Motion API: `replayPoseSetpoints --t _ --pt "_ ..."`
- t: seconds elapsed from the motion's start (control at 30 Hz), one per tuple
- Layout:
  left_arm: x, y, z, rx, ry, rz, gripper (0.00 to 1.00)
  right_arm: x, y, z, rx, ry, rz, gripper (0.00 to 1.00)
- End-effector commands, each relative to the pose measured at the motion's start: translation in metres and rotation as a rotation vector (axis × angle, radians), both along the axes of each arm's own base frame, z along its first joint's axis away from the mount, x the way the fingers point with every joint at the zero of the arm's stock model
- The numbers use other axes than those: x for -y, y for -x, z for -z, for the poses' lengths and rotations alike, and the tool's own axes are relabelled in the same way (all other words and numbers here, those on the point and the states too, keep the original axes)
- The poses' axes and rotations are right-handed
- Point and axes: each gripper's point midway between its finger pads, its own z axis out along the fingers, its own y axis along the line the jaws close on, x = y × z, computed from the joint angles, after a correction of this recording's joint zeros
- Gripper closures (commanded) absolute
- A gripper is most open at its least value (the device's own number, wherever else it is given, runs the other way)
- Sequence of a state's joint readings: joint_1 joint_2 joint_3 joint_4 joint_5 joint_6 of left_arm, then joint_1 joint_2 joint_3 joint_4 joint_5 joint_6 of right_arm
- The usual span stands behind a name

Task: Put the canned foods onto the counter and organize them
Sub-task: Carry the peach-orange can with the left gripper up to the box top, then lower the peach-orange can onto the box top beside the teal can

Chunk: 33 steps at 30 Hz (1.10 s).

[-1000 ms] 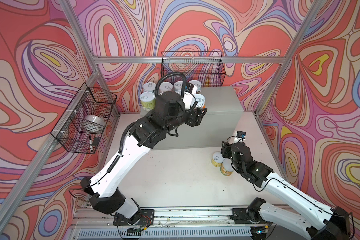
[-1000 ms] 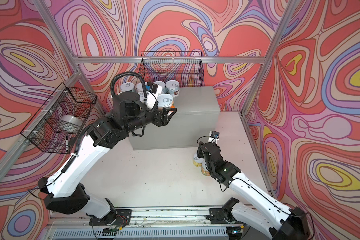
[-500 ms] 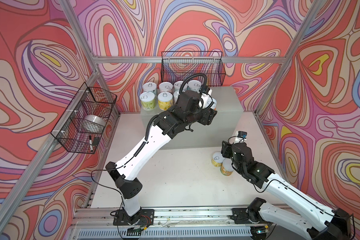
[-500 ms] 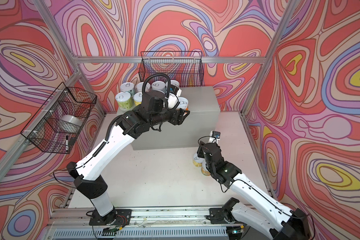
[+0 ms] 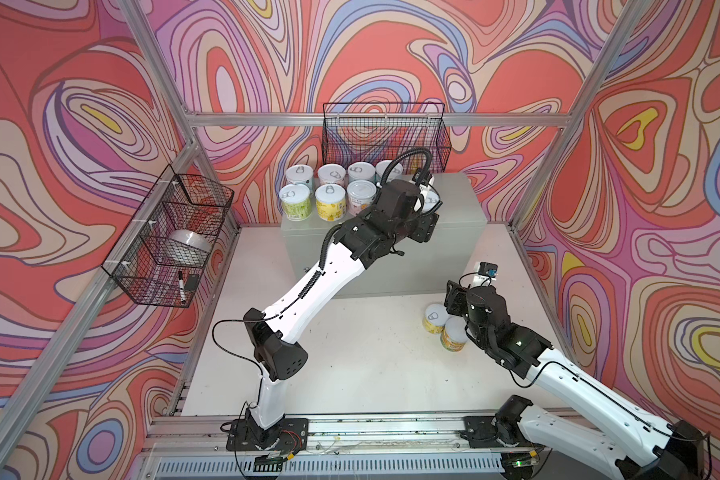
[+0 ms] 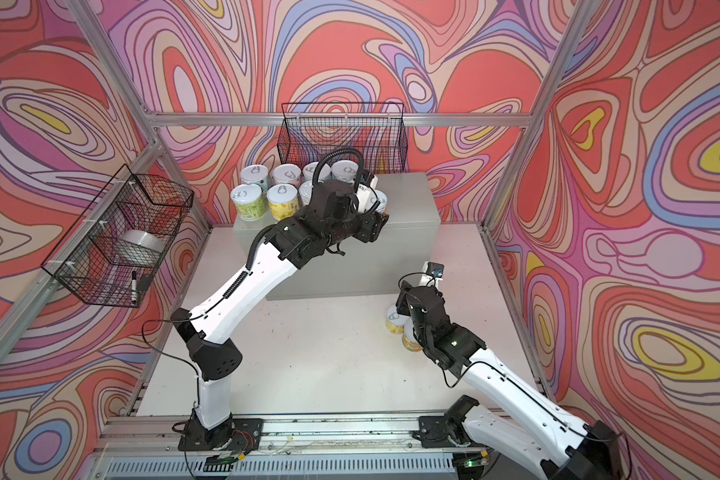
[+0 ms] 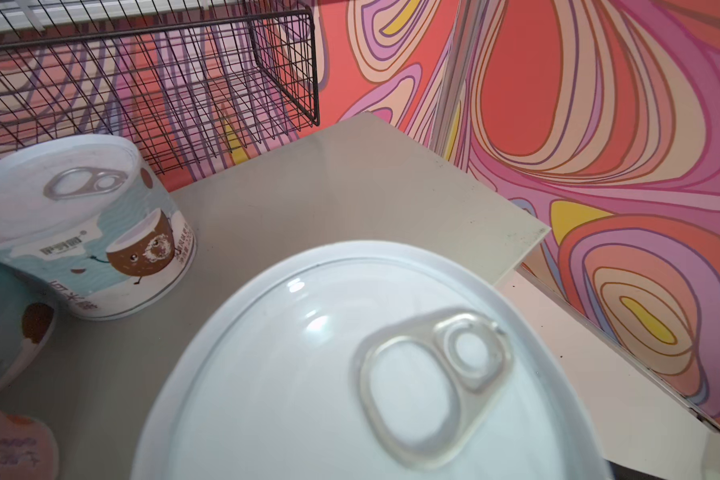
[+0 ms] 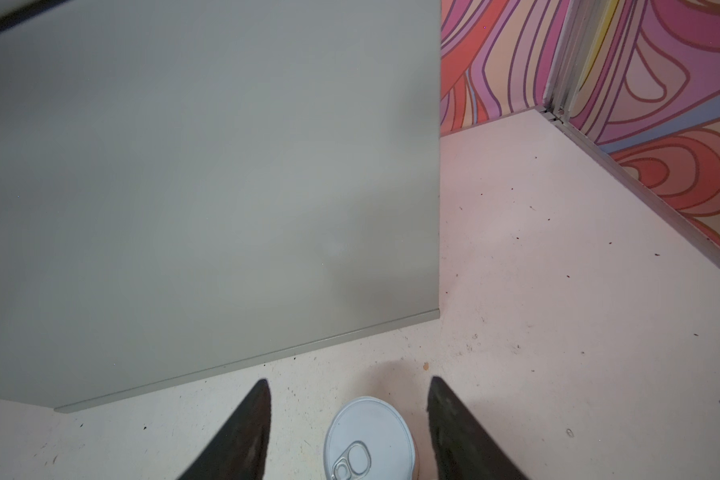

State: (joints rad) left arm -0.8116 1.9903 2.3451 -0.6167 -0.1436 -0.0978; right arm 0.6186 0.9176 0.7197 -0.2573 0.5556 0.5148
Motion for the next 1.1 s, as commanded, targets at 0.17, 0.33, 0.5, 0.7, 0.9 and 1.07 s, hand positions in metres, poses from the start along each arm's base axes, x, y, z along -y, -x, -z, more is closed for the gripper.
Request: replayPoseSetpoints --t 0.17,0.33,0.5,0.7,0.9,1.07 --pt "-0.005 -0.02 -0.044 0.149 0.045 -0.08 1.0 0.001 -0.003 0.0 -0.002 0.035 0.007 0.38" --pt "-0.008 -0.032 -0.036 0.137 0.041 -0.1 1.0 0.0 -0.006 0.0 -0.008 0.036 0.004 0.38" --pt "-0.012 -0.043 -0.027 0.098 0.066 -0.105 1.0 0.0 -0.006 -0.002 -0.003 0.029 0.004 0.38" --pt "-0.014 -0.05 -0.014 0.058 0.072 -0.114 1.0 -0.001 -0.006 -0.003 -0.008 0.024 -0.002 0.37" --pt "-0.015 -0.054 -0.002 0.028 0.071 -0.122 0.96 -0.003 -0.007 -0.005 -0.006 0.018 -0.009 0.35" --pt "-0.014 -0.055 0.007 0.013 0.061 -0.127 0.89 -0.004 -0.008 -0.005 -0.007 0.014 -0.011 0.35"
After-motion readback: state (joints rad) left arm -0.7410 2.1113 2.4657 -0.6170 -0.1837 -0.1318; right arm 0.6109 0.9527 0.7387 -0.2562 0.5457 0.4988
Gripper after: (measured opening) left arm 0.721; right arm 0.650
